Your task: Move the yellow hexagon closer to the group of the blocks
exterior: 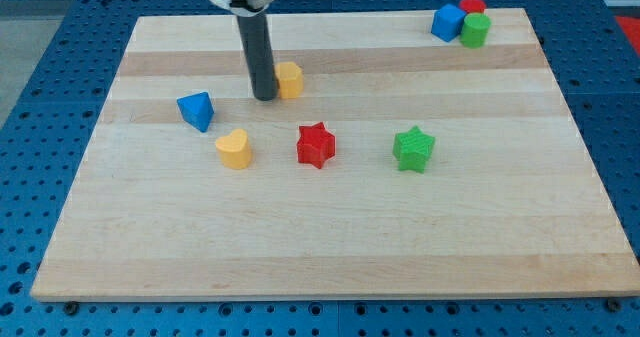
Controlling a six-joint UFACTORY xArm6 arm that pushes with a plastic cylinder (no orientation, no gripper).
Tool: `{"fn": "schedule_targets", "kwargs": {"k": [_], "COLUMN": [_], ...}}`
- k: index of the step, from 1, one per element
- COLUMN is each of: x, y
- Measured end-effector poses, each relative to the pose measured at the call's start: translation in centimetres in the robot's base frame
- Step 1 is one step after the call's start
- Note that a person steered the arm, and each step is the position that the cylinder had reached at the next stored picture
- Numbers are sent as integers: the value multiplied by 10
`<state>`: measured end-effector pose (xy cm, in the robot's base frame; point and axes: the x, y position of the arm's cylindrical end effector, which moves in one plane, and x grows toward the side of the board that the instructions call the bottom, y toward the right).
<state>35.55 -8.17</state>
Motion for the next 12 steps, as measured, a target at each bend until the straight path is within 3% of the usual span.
{"fn": "schedule_targets", "kwargs": {"k": [2,5,7,9,12], "x": [-18,-60,-75,-101,-93], "y": [37,47,110,113,159]}}
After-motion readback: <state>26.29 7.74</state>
